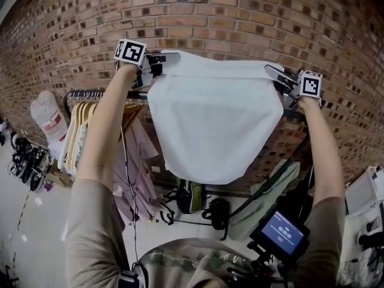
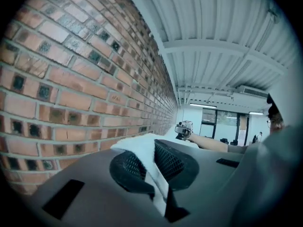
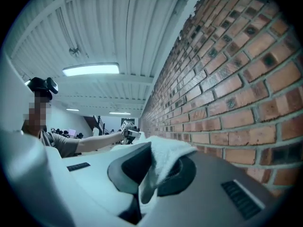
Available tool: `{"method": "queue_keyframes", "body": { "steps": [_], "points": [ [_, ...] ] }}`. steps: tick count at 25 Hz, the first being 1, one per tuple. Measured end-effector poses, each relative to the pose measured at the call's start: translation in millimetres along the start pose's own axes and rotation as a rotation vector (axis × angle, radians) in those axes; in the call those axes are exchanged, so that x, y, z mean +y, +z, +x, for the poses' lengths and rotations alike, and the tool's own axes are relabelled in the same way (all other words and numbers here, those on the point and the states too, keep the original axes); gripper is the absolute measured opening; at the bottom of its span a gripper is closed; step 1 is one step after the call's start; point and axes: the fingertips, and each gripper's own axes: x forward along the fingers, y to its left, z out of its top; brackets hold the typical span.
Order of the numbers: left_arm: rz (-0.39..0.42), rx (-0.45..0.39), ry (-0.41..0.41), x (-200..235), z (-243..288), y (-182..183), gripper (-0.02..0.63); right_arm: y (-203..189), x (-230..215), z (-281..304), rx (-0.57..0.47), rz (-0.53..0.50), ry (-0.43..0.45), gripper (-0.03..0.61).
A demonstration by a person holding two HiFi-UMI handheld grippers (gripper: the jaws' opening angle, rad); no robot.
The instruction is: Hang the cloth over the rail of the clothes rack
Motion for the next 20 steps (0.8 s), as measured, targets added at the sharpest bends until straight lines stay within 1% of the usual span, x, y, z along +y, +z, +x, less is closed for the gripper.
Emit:
{"method": "queue_keyframes", "body": {
  "steps": [3, 5, 6, 7, 9, 10, 11, 15, 18, 20],
  "points": [
    [-0.079, -0.004, -0.009, 6.2, -1.7, -3.5, 0.02, -20.1, 0.1, 7.1, 0.088, 0.009, 0.017, 0.015],
    [-0.076, 0.008, -0.01, 7.8, -0.1, -4.7, 0.02, -21.0, 0.2, 8.9, 0.094, 0.011, 0.014, 0.015],
    [-0.054, 0.022, -0.002, 10.1, 0.8, -5.2, 0.02, -19.1, -1.1, 8.7, 0.084, 0.014, 0.011, 0.015],
    [-0.011, 0.04, 0.016, 14.6, 0.5, -5.5, 0.02, -17.0, -2.0, 8.4, 0.07, 0.02, 0.012, 0.017],
    [0.111, 0.077, 0.072, 25.9, -4.2, -5.4, 0.02, -12.2, -1.4, 8.4, 0.04, 0.027, 0.024, 0.016],
    [0.151, 0.088, 0.086, 29.2, -6.4, -6.5, 0.02, -10.1, -0.3, 8.8, 0.031, 0.023, 0.03, 0.016],
    [0.164, 0.095, 0.086, 30.6, -6.8, -9.3, 0.02, -9.3, 0.7, 9.0, 0.029, 0.017, 0.032, 0.016],
    [0.162, 0.104, 0.04, 31.0, 1.3, -25.0, 0.02, -16.1, -0.1, 7.4, 0.062, 0.012, 0.024, 0.015],
    [0.177, 0.111, 0.03, 32.3, 3.1, -28.8, 0.02, -18.0, 0.0, 7.6, 0.066, 0.003, 0.031, 0.015],
    [0.168, 0.118, 0.025, 32.8, 4.9, -30.2, 0.02, -18.3, -0.2, 5.9, 0.063, -0.005, 0.032, 0.015]
  ]
}}
